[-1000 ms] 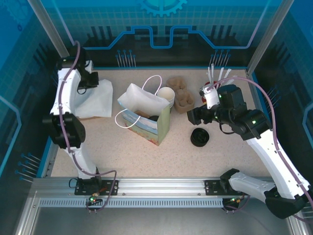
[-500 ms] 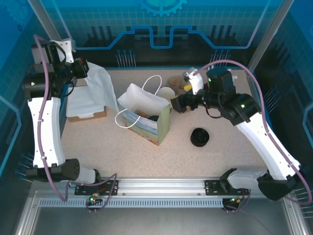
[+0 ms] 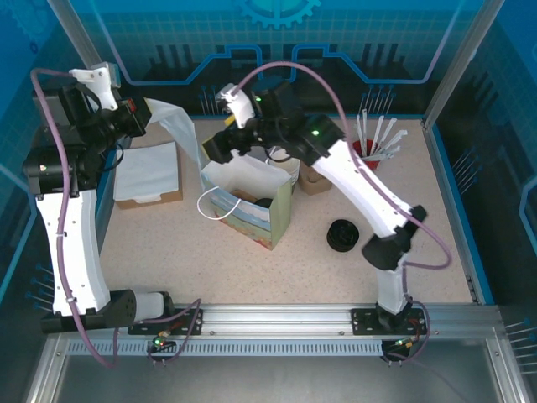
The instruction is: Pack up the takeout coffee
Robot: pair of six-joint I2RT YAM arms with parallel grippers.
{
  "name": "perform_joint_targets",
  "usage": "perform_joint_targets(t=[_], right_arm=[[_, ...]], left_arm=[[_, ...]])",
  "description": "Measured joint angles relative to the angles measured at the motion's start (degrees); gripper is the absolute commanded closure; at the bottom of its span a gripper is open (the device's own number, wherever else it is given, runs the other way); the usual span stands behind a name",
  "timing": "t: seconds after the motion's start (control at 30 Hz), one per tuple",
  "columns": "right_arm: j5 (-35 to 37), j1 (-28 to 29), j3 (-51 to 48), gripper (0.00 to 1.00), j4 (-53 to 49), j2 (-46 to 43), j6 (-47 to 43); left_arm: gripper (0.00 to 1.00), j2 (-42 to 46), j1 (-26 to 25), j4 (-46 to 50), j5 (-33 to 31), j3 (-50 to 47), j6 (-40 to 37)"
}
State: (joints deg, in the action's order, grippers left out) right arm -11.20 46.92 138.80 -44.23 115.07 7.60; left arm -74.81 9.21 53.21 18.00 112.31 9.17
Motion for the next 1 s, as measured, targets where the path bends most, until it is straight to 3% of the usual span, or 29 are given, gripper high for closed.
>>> perform_joint_targets(t=[0.17, 0.27, 0.5, 0.57, 0.67, 0.73, 0.83, 1.0], right_arm=[[0.0, 1.2, 11.6, 0.16, -2.1, 10.9, 3.5], [-0.2, 1.2, 13.9, 0.37, -2.0, 14.3, 6.1], [-0.2, 1.1, 14.6, 1.00, 0.4, 17.0, 9.1], [0.0, 1.0, 15.4, 1.00, 1.7, 17.0, 9.4], [0.2, 0.3, 17.2, 1.00, 4.3, 17.0, 9.6], [0.2, -0.3, 18.5, 1.00, 6.5, 17.0, 9.6], [0.2, -1.4, 20.2, 1.00, 9.9, 17.0, 9.6], [-1.3, -3.1, 22.7, 1.00, 13.4, 16.2, 9.1]], left_arm=[[1.00, 0.3, 0.0, 0.0, 0.9, -0.9, 0.4], [1.00, 0.3, 0.0, 0.0, 1.2, -1.1, 1.0], [1.00, 0.7, 0.0, 0.0, 1.9, -1.2, 1.1], [0.96, 1.3, 0.0, 0.0, 2.6, -1.6, 1.1], [0.78, 2.8, 0.0, 0.0, 4.0, -2.6, 1.4], [0.53, 4.5, 0.0, 0.0, 5.0, -3.7, 1.3], [0.30, 7.9, 0.0, 0.1, 6.3, -5.9, 1.7], [0.17, 13.2, 0.0, 0.2, 7.6, -6.9, 3.1]])
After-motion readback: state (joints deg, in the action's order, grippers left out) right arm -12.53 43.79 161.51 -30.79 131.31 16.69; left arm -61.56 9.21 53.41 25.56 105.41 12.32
